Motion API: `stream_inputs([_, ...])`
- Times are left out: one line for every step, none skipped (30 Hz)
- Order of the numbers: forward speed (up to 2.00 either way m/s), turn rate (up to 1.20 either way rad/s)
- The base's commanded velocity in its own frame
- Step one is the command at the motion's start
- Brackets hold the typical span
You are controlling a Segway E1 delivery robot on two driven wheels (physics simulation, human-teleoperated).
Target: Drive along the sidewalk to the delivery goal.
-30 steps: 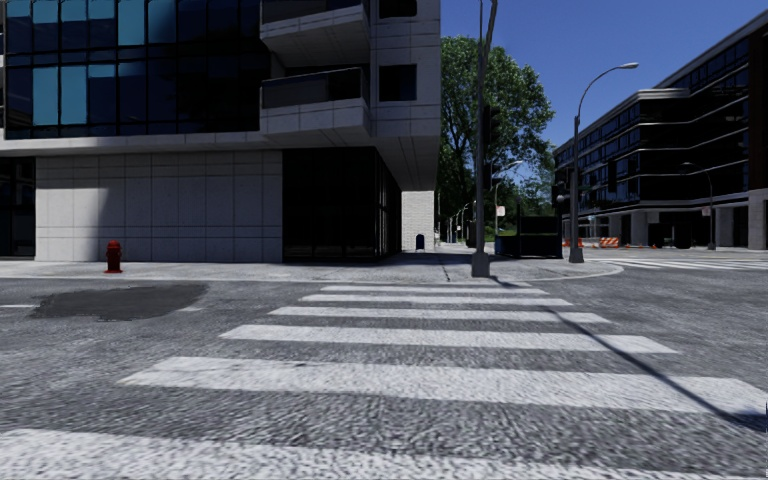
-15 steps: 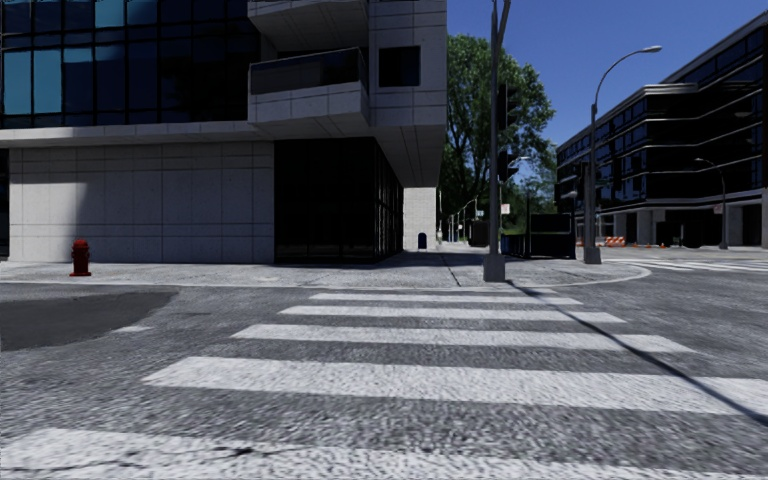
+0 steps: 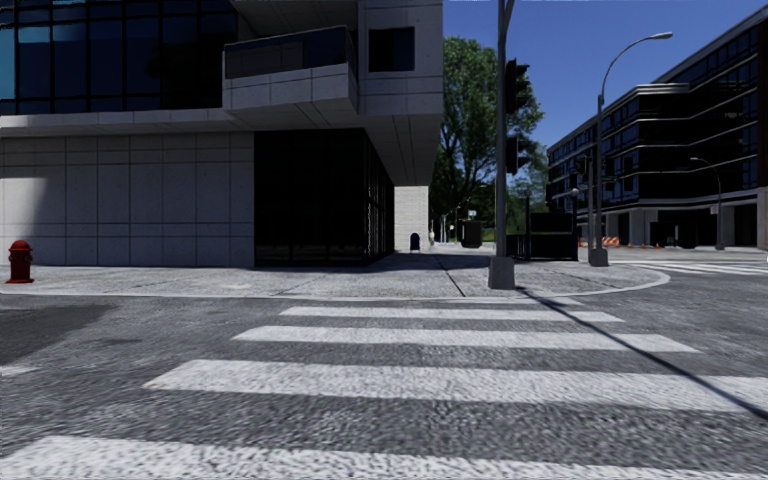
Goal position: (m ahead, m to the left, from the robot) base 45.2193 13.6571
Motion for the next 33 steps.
stream_inputs([2.00,-0.22])
stream_inputs([2.00,-0.22])
stream_inputs([2.00,-0.22])
stream_inputs([2.00,-0.22])
stream_inputs([2.00,-0.24])
stream_inputs([2.00,-0.24])
stream_inputs([2.00,-0.28])
stream_inputs([2.00,-0.29])
stream_inputs([2.00,-0.29])
stream_inputs([2.00,-0.29])
stream_inputs([2.00,-0.29])
stream_inputs([2.00,-0.29])
stream_inputs([2.00,-0.29])
stream_inputs([2.00,-0.29])
stream_inputs([2.00,-0.29])
stream_inputs([2.00,-0.29])
stream_inputs([2.00,-0.29])
stream_inputs([2.00,-0.29])
stream_inputs([2.00,-0.29])
stream_inputs([2.00,-0.29])
stream_inputs([2.00,-0.29])
stream_inputs([2.00,-0.29])
stream_inputs([2.00,-0.29])
stream_inputs([2.00,-0.29])
stream_inputs([2.00,-0.29])
stream_inputs([2.00,-0.29])
stream_inputs([2.00,-0.29])
stream_inputs([2.00,-0.29])
stream_inputs([2.00,-0.29])
stream_inputs([2.00,-0.29])
stream_inputs([2.00,-0.29])
stream_inputs([2.00,-0.29])
stream_inputs([2.00,-0.29])
